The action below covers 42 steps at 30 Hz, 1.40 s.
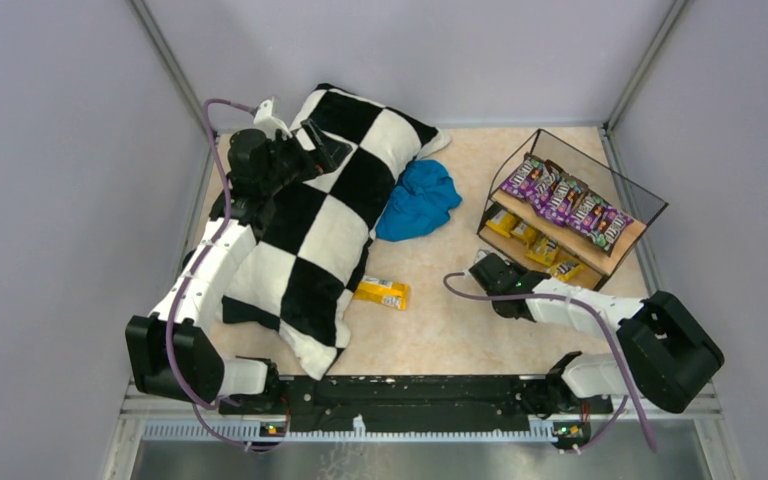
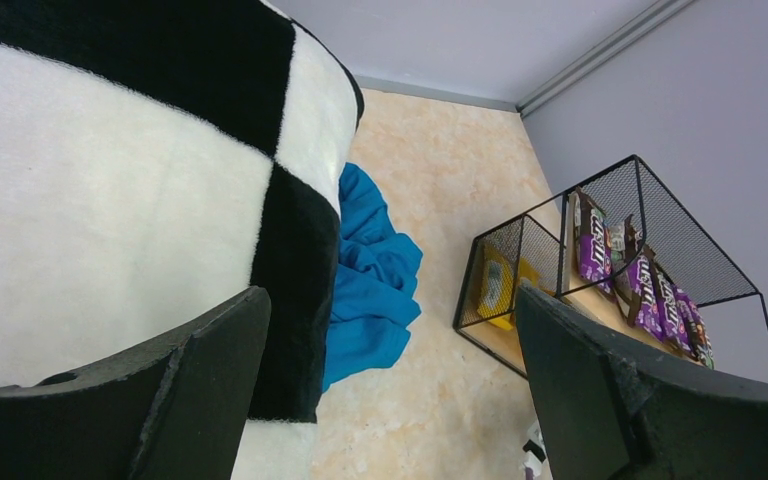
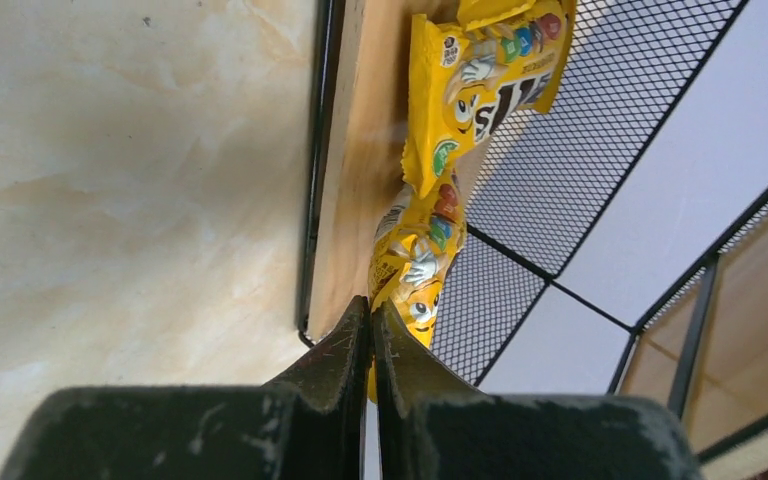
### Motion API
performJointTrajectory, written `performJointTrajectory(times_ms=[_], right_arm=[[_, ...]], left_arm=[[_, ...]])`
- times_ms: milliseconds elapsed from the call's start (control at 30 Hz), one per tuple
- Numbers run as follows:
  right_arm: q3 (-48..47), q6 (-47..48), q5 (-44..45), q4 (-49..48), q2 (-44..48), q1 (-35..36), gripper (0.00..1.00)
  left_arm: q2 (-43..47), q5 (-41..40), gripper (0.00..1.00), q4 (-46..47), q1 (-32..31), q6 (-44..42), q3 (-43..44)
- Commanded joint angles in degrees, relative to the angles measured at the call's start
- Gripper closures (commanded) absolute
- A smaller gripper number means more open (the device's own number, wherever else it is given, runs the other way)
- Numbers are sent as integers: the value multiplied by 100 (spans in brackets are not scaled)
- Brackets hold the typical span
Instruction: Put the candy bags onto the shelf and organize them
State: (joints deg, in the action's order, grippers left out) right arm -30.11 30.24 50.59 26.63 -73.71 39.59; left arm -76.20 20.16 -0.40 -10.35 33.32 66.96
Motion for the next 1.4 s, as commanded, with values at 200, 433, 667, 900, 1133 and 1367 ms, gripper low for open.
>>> performJointTrajectory(times_ms=[200, 433, 667, 900, 1133, 1367], right_arm=[[19, 535, -1144, -1052, 281, -711, 100], [201, 1054, -1609, -1403, 608, -1297, 100], [234, 1382, -1730, -1959, 463, -1748, 100], [299, 1804, -2011, -2578, 314, -2165, 100], [312, 1816, -2152, -2813, 167, -2171, 87], [373, 1743, -2049, -2389, 422, -1813, 51]], left_arm=[[255, 9, 2, 233, -29, 2, 135], [247, 15, 2, 228, -29, 11, 142], [221, 162, 2, 295, -28, 115, 117], [212, 138, 2, 269, -29, 96, 134], [161, 143, 2, 261, -12, 87, 142], [132, 251, 2, 296, 111, 163, 129]])
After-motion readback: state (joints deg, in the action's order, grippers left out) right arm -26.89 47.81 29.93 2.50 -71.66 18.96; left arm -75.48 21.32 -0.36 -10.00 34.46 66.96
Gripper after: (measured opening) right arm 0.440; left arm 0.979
